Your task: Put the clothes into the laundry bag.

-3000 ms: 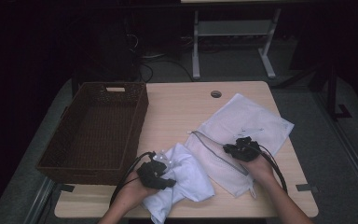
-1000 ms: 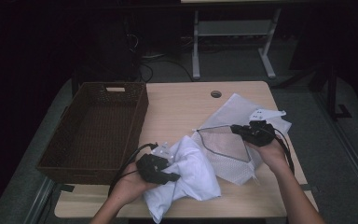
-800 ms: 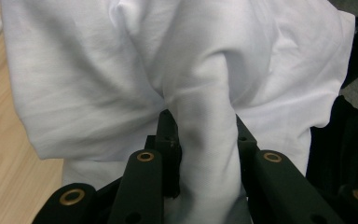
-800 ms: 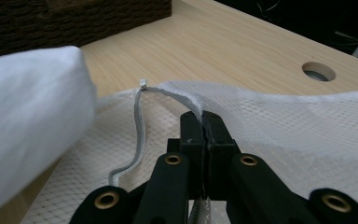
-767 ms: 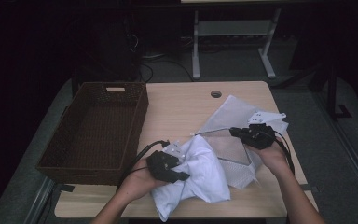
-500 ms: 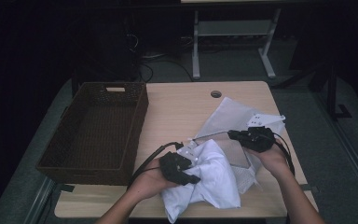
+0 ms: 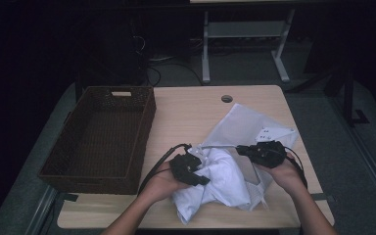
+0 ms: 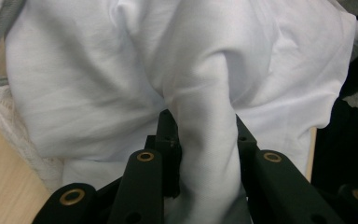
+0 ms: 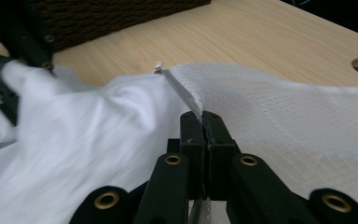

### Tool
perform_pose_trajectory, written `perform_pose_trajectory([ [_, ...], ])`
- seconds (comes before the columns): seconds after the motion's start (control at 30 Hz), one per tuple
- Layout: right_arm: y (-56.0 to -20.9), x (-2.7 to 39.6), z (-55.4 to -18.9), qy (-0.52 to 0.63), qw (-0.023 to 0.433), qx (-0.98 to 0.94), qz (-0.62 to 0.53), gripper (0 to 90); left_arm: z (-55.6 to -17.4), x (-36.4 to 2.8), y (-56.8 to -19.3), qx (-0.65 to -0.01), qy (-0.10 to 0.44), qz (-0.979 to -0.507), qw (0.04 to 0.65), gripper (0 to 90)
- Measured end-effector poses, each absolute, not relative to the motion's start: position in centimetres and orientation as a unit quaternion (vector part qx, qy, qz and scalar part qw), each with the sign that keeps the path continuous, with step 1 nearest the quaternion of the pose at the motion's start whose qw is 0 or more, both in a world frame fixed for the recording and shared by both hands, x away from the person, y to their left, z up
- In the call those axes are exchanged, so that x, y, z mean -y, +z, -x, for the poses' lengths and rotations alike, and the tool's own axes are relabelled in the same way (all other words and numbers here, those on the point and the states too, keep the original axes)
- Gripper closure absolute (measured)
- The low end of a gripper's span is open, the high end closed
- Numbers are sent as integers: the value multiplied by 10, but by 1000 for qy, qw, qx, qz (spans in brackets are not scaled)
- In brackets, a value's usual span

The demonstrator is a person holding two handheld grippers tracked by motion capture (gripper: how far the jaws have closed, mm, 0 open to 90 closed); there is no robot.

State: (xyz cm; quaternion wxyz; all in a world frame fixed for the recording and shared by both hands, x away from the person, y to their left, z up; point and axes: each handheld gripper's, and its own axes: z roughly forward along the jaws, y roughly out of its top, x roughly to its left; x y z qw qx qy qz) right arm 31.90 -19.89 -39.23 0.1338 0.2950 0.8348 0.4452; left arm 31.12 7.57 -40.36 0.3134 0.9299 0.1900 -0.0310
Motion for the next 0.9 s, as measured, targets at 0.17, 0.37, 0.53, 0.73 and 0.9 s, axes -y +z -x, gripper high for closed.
perform_pose_trajectory([
  [0.17, -392, 187, -315, 442, 127, -843, -279, 878, -318, -88, -402, -220, -20, -923, 315, 720],
  [0.37, -390, 175, -310, 451, 113, -845, -264, 878, -327, -98, -403, -257, -4, -915, 310, 721],
  [0.53, -388, 166, -306, 450, 110, -850, -252, 878, -334, -103, -404, -277, 14, -913, 301, 724],
  [0.73, -388, 165, -306, 446, 110, -852, -250, 876, -339, -111, -405, -304, 30, -902, 304, 727],
  [0.9, -391, 161, -306, 439, 110, -856, -248, 872, -341, -113, -405, -311, 32, -898, 310, 729],
])
